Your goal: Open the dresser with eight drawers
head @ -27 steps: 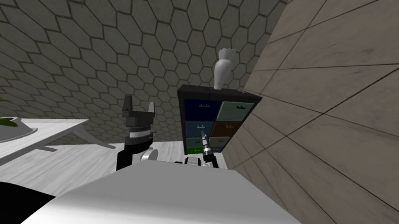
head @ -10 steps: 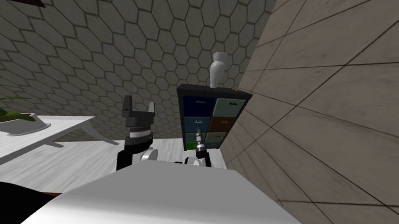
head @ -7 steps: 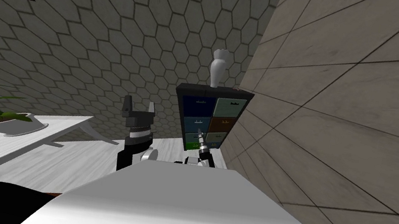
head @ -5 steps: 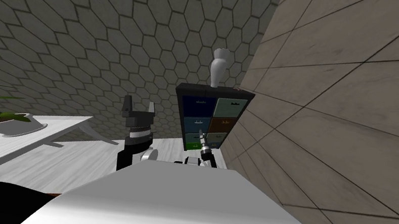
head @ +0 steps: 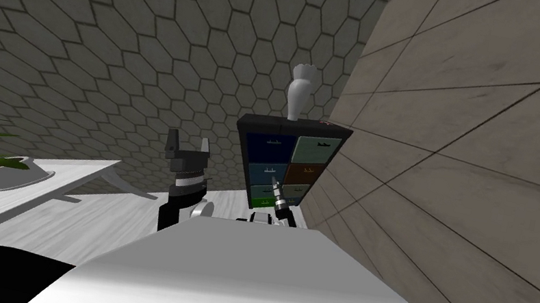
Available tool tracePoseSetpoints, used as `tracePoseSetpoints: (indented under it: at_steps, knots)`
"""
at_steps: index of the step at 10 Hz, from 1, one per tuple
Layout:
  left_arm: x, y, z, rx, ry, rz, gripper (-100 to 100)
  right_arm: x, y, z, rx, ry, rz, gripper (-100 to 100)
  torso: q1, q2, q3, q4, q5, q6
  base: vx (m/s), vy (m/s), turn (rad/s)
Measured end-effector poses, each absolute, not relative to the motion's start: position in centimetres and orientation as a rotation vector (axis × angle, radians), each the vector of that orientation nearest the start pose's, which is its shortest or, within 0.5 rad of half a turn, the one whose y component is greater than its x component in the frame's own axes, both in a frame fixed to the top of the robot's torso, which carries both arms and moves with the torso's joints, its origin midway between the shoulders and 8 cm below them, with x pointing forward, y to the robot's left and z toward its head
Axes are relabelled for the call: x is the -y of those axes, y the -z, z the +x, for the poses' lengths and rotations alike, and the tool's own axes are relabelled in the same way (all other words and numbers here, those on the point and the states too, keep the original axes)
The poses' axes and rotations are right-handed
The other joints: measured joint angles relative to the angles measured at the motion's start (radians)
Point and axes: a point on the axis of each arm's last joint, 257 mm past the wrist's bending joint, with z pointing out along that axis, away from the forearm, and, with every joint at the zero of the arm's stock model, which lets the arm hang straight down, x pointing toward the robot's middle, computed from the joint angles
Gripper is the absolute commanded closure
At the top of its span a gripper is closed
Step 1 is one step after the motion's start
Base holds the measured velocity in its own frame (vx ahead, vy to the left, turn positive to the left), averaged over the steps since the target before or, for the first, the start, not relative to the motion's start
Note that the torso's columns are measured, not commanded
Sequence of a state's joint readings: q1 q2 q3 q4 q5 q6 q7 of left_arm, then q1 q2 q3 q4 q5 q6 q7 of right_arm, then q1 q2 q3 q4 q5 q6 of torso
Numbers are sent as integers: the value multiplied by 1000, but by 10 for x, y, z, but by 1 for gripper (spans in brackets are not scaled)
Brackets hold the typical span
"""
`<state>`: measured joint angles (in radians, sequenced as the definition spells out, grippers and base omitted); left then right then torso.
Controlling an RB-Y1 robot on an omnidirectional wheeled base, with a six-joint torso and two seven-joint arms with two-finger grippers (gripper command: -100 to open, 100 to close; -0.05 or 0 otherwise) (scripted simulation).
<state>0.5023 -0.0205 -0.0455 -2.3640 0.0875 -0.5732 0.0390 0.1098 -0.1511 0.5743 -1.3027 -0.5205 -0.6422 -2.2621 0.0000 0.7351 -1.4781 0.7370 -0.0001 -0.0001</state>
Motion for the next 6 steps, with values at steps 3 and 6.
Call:
tracePoseSetpoints:
  at_steps: [3, 6]
  knots:
    - [-274, -72, 312, -419, 1468, -618, 0, 53, 281, 437, -710, 1413, -1380, -100, -1, 9, 6, 3, 0, 0, 40, 25, 3]
    - [-274, -72, 312, -419, 1468, -618, 0, 34, 270, 438, -756, 1383, -1324, -100, -1, 3, 2, 1, 0, 0, 0, 0, 0]
